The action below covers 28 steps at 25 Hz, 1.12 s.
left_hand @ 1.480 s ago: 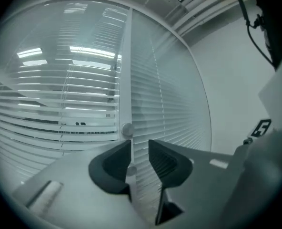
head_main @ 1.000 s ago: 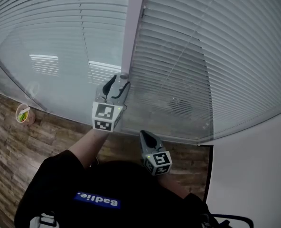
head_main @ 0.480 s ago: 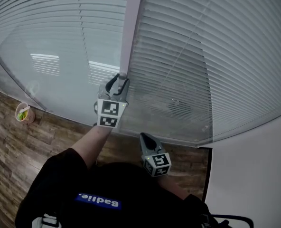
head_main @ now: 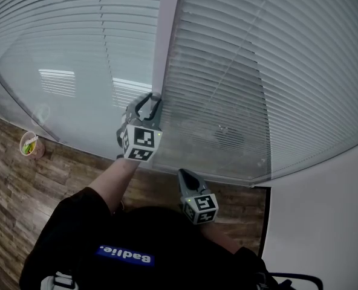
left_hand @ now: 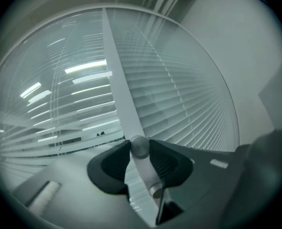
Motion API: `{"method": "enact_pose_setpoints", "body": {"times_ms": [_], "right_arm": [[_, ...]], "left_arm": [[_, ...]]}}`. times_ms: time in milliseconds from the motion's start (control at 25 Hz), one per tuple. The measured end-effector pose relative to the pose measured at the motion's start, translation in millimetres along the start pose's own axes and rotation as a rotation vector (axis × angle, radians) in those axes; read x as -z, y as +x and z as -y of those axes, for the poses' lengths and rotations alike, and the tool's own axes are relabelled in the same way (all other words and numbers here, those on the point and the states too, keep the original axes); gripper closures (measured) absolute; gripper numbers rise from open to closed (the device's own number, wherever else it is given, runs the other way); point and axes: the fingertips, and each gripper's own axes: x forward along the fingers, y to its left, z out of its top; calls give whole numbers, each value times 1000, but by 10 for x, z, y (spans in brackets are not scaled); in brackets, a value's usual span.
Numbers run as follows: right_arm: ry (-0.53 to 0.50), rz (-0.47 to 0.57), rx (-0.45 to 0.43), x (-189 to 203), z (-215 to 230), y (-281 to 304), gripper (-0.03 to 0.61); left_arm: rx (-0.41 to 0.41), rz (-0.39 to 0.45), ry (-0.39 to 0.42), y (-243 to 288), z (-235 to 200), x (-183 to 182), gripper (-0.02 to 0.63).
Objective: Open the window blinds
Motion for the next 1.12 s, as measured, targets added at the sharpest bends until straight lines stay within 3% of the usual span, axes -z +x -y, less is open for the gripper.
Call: {"method": "enact_pose_setpoints", "body": {"times_ms": [200, 480, 760, 1120], "right_arm": [[6, -5, -3, 16, -12, -4, 575], [3, -14, -16, 27, -34, 27, 575], [-2, -18, -29, 12, -90, 66, 575], [-6, -20, -53, -19, -179, 161, 575]], "left_arm": [[1, -18, 179, -3, 26, 1, 489], [13, -20, 363, 12, 46, 7, 489], [46, -21, 636, -9, 74, 6, 489], [104, -13, 932, -10, 104, 11, 491]]}}
